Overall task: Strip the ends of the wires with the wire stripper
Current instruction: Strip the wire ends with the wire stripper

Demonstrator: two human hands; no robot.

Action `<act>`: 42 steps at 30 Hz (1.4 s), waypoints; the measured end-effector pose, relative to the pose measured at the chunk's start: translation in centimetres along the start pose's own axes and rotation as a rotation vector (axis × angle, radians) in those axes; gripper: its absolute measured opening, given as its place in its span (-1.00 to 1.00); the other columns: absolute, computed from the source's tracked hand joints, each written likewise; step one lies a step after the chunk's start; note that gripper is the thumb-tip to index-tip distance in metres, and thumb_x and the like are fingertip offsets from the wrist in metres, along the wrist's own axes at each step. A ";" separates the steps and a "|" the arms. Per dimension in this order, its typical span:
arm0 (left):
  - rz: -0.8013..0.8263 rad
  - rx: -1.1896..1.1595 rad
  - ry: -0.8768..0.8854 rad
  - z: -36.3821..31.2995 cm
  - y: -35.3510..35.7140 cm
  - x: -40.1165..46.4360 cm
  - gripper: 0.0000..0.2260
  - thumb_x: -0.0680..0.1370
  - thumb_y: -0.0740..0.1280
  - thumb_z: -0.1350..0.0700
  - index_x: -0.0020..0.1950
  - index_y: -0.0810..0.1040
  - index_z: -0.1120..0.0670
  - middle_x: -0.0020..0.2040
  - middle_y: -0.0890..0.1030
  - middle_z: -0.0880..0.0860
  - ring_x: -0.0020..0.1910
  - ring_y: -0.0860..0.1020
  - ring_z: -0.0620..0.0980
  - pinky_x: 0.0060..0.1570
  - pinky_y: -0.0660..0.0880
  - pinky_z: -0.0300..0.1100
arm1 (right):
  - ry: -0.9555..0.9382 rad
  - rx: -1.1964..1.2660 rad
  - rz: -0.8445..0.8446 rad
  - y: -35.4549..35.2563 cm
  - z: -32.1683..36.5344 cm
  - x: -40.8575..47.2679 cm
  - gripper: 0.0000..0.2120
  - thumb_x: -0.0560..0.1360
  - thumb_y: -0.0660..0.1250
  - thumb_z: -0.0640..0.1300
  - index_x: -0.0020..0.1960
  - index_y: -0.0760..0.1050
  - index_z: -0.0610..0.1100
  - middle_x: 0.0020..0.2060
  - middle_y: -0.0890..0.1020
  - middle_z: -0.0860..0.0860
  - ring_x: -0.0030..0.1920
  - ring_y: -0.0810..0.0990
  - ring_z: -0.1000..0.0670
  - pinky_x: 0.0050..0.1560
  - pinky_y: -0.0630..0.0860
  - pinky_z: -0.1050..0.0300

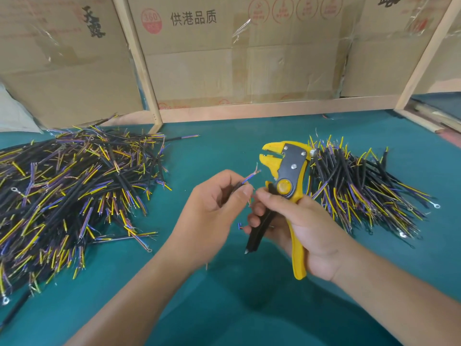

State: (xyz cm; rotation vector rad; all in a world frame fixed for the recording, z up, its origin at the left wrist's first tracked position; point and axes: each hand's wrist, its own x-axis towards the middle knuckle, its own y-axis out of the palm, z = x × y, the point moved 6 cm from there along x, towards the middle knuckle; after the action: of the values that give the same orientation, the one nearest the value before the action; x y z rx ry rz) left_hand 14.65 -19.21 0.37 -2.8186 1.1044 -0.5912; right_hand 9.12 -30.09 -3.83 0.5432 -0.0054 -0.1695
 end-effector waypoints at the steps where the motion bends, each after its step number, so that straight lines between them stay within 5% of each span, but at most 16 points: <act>1: -0.014 0.133 0.032 -0.1 -0.1 0.0 -0.82 0.65 0.25 0.26 -0.14 0.48 0.14 -0.47 0.48 -0.23 -0.52 0.39 -0.26 -0.43 0.30 -0.52 | -0.013 0.023 -0.014 -0.1 0.4 0.0 -0.85 0.44 0.41 -0.13 -0.07 0.55 -0.21 -0.30 0.47 -0.11 -0.29 0.50 -0.11 -0.14 0.62 -0.06; 4: -0.046 0.370 0.095 -0.4 0.0 -0.3 -0.81 0.62 0.29 0.27 -0.18 0.47 0.10 -0.51 0.43 -0.30 -0.52 0.40 -0.32 -0.44 0.26 -0.55 | -0.068 0.050 -0.034 -0.4 1.2 0.1 -0.86 0.47 0.47 -0.18 -0.06 0.58 -0.24 -0.30 0.46 -0.13 -0.31 0.50 -0.12 -0.18 0.61 -0.02; 9: -0.064 0.443 0.097 -0.5 0.1 -0.4 -0.82 0.62 0.29 0.30 -0.18 0.46 0.14 -0.51 0.44 -0.35 -0.51 0.41 -0.41 -0.45 0.25 -0.58 | -0.139 -0.027 -0.029 -0.4 1.7 -0.1 -0.94 0.42 0.40 -0.21 -0.15 0.65 -0.15 -0.34 0.50 -0.11 -0.30 0.52 -0.11 -0.16 0.61 0.02; 13: -0.033 0.505 0.070 0.0 0.2 -0.5 -0.84 0.61 0.30 0.14 -0.17 0.50 0.02 -0.41 0.55 -0.14 -0.50 0.34 -0.14 -0.46 0.23 -0.37 | -0.194 -0.181 -0.022 -0.3 1.8 -0.3 -0.89 0.44 0.47 -0.24 -0.24 0.63 -0.08 -0.33 0.54 -0.07 -0.28 0.54 -0.04 -0.15 0.61 0.10; 16: -0.023 0.499 0.037 0.4 0.3 -0.5 -0.86 0.61 0.29 0.10 -0.15 0.51 0.01 -0.36 0.57 -0.03 -0.47 0.31 -0.06 -0.47 0.23 -0.27 | -0.217 -0.230 -0.048 -0.5 1.8 -0.3 -0.91 0.44 0.44 -0.20 -0.23 0.64 -0.06 -0.34 0.58 -0.03 -0.28 0.57 -0.02 -0.17 0.60 0.11; 23: -0.039 0.402 0.034 0.1 0.3 -0.5 -0.84 0.60 0.31 0.14 -0.19 0.52 0.06 -0.40 0.49 -0.12 -0.45 0.27 -0.11 -0.45 0.22 -0.33 | -0.280 -0.359 -0.094 -0.8 2.1 -0.4 -0.93 0.44 0.41 -0.14 -0.17 0.67 -0.05 -0.28 0.63 -0.08 -0.21 0.59 -0.06 -0.01 0.56 -0.25; 28: -0.031 0.332 0.001 0.4 0.2 -0.4 -0.82 0.60 0.32 0.14 -0.20 0.54 0.05 -0.38 0.50 0.00 -0.46 0.26 -0.13 -0.45 0.22 -0.32 | -0.313 -0.400 -0.078 -0.7 2.2 -0.3 -0.91 0.46 0.40 -0.14 -0.16 0.68 0.00 -0.28 0.64 -0.04 -0.20 0.59 -0.05 0.03 0.57 -0.29; 33: -0.008 0.320 0.012 0.6 0.3 -0.4 -0.83 0.60 0.31 0.10 -0.19 0.54 0.06 -0.34 0.51 0.11 -0.43 0.27 -0.12 -0.43 0.24 -0.24 | -0.329 -0.383 -0.098 -0.8 2.1 -0.4 -0.87 0.44 0.39 -0.15 -0.17 0.69 0.03 -0.28 0.65 0.00 -0.20 0.61 -0.02 0.00 0.59 -0.11; 39: -0.019 0.216 0.065 0.3 0.4 -0.4 -0.97 0.61 0.28 0.06 -0.02 0.50 -0.06 -0.41 0.52 -0.20 -0.50 0.31 -0.17 -0.46 0.21 -0.41 | -0.286 -0.299 -0.120 -1.2 2.1 -0.1 -0.92 0.43 0.37 -0.19 -0.20 0.63 -0.07 -0.33 0.57 -0.10 -0.28 0.57 -0.08 -0.17 0.58 0.02; 42: -0.011 0.228 0.106 0.1 0.3 -0.4 -0.92 0.64 0.27 0.07 -0.02 0.50 -0.09 -0.45 0.45 -0.25 -0.48 0.31 -0.19 -0.45 0.20 -0.48 | -0.279 -0.278 -0.120 -1.3 2.2 0.0 -0.97 0.43 0.37 -0.20 -0.17 0.56 -0.17 -0.35 0.54 -0.09 -0.30 0.57 -0.08 -0.10 0.61 -0.11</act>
State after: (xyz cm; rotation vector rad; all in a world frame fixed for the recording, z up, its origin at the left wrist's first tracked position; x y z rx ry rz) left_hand 14.20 -19.17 0.12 -2.6260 0.9684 -0.8197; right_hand 8.77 -32.34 -2.59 0.2394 -0.2179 -0.3567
